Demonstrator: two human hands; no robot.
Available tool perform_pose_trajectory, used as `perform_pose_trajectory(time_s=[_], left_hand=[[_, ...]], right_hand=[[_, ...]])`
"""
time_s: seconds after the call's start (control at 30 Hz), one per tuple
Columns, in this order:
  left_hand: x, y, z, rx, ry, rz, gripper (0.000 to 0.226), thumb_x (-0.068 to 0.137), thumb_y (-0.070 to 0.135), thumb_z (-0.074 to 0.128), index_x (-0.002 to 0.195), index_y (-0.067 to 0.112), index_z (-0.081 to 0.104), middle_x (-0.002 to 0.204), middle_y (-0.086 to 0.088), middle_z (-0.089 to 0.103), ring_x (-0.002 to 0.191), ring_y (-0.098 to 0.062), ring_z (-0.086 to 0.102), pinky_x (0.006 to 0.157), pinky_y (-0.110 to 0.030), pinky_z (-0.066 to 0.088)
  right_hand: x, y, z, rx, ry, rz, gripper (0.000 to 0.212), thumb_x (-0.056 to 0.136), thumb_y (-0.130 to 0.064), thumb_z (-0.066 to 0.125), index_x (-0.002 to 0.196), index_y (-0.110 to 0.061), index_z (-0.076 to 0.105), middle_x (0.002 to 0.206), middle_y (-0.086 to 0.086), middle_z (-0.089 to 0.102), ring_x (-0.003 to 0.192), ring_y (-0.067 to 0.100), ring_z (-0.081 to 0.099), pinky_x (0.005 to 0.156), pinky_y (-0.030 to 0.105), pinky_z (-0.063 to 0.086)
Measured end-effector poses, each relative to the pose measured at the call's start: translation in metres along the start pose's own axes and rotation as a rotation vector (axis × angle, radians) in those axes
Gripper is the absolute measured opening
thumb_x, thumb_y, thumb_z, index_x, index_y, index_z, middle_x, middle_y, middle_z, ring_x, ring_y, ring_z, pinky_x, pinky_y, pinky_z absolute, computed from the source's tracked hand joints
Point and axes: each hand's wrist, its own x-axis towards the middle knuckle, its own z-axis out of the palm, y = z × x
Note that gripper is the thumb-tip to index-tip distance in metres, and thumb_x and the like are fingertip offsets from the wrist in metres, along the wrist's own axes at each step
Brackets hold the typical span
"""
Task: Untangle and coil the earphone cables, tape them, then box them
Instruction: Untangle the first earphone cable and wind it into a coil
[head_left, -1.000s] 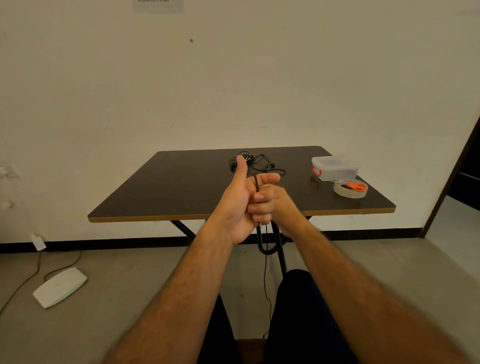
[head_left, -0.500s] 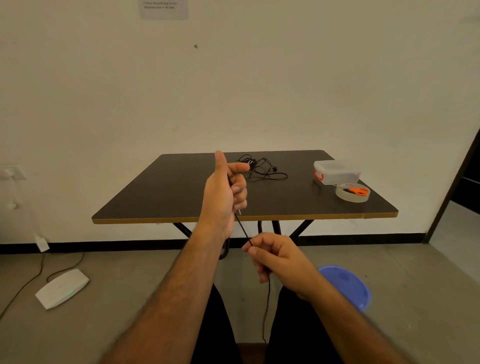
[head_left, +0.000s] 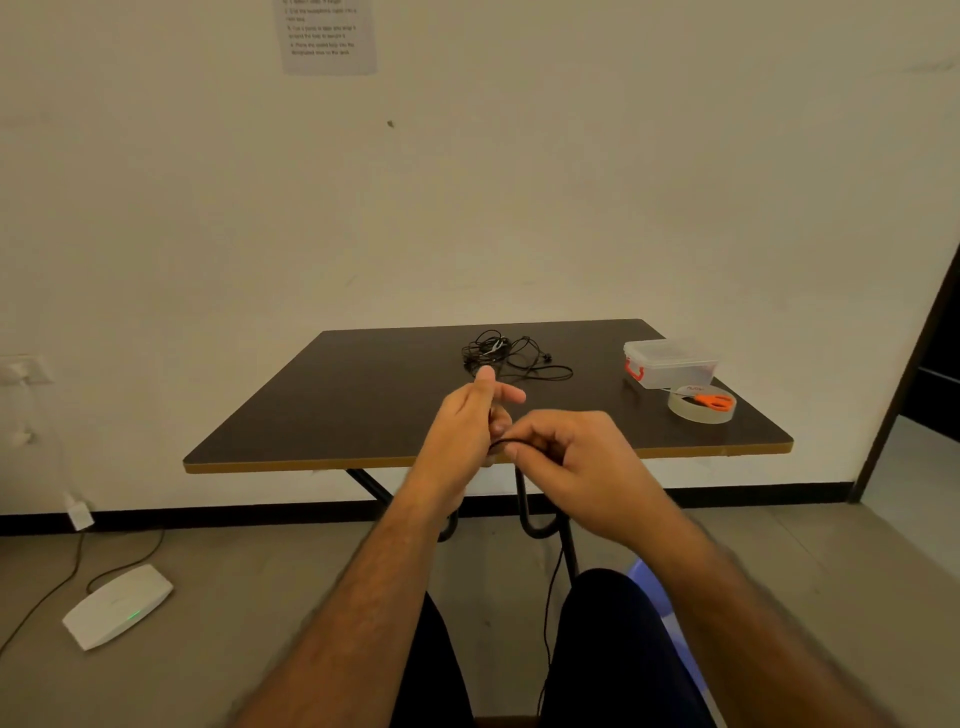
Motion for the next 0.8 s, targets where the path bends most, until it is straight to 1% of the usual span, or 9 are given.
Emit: perform_pose_trajectory(time_s=[0.07,0.17,0.27,0.33,0.43,0.5,0.57,0.67,0.8], left_hand=[[-0.002,0.001,-0.001,0.033,-0.076,-0.040,0.051,0.106,0.044,0.028,0.088,0.015,0.066,0.062,0.002,0.050,0.057,-0.008,0.044,0.054,-0.024,0.036],[-0.005,0.002,-0.002,-0.035,-0.186,-0.112,0.052,0.105,0.047,0.029,0.072,0.017,0.057,0.057,0.005,0.043,0.053,-0.009,0.035,0.052,-0.025,0.032],[-0.005,0.002,-0.003,-0.065,-0.205,-0.162,0.048,0.105,0.047,0.032,0.076,0.017,0.054,0.058,0.007,0.043,0.052,-0.007,0.037,0.051,-0.023,0.033],[-0.003,-0.001,-0.004,-0.059,-0.211,-0.172,0.045,0.105,0.047,0.033,0.078,0.016,0.052,0.061,0.006,0.045,0.054,-0.006,0.039,0.050,-0.023,0.032],[-0.003,-0.003,-0.005,-0.043,-0.216,-0.195,0.043,0.105,0.046,0.034,0.078,0.016,0.049,0.065,0.004,0.050,0.055,-0.008,0.042,0.047,-0.021,0.028],[-0.004,-0.003,-0.004,-0.046,-0.242,-0.211,0.044,0.105,0.047,0.033,0.078,0.017,0.051,0.061,0.005,0.048,0.050,-0.008,0.036,0.043,-0.019,0.023],[-0.005,0.000,-0.002,-0.066,-0.272,-0.224,0.045,0.105,0.048,0.031,0.076,0.020,0.050,0.057,0.007,0.041,0.048,-0.006,0.027,0.044,-0.020,0.017],[-0.006,0.003,0.000,-0.098,-0.294,-0.245,0.046,0.103,0.054,0.029,0.073,0.022,0.044,0.056,0.009,0.032,0.048,-0.006,0.020,0.044,-0.021,0.013],[-0.007,0.005,0.003,-0.203,-0.341,-0.261,0.050,0.100,0.060,0.026,0.069,0.023,0.038,0.057,0.007,0.024,0.048,-0.007,0.015,0.045,-0.023,0.009]], right_hand=[[0.007,0.001,-0.004,-0.039,0.051,-0.030,0.010,0.092,-0.018,0.065,0.096,-0.021,0.074,0.081,-0.018,0.067,0.080,0.001,0.063,0.073,0.013,0.050],[0.015,0.003,-0.009,-0.065,0.083,-0.038,0.007,0.089,-0.016,0.069,0.091,-0.020,0.074,0.080,-0.014,0.069,0.078,0.004,0.065,0.071,0.019,0.052],[0.019,0.006,-0.016,-0.034,0.077,-0.025,0.009,0.087,-0.012,0.068,0.090,-0.018,0.074,0.078,-0.011,0.068,0.073,0.008,0.064,0.068,0.021,0.053],[0.019,0.006,-0.021,-0.016,0.035,-0.016,0.015,0.088,-0.010,0.067,0.087,-0.023,0.073,0.077,-0.013,0.067,0.073,0.007,0.063,0.067,0.017,0.051],[0.020,0.007,-0.025,-0.006,-0.014,-0.003,0.023,0.088,-0.010,0.066,0.083,-0.033,0.067,0.073,-0.018,0.063,0.072,0.000,0.061,0.066,0.011,0.047],[0.021,0.009,-0.025,-0.015,-0.022,-0.008,0.018,0.090,-0.011,0.066,0.086,-0.029,0.069,0.074,-0.017,0.063,0.073,-0.001,0.061,0.067,0.010,0.046],[0.024,0.013,-0.025,-0.020,-0.008,-0.017,0.012,0.090,-0.012,0.067,0.090,-0.023,0.072,0.078,-0.016,0.065,0.076,0.000,0.062,0.069,0.011,0.047],[0.027,0.016,-0.026,0.054,0.016,-0.031,0.011,0.089,-0.007,0.068,0.093,-0.016,0.073,0.082,-0.012,0.068,0.079,0.001,0.065,0.074,0.012,0.049],[0.032,0.022,-0.026,0.200,0.057,-0.048,0.013,0.089,0.001,0.063,0.095,-0.008,0.071,0.082,-0.003,0.071,0.079,0.010,0.070,0.077,0.024,0.056]])
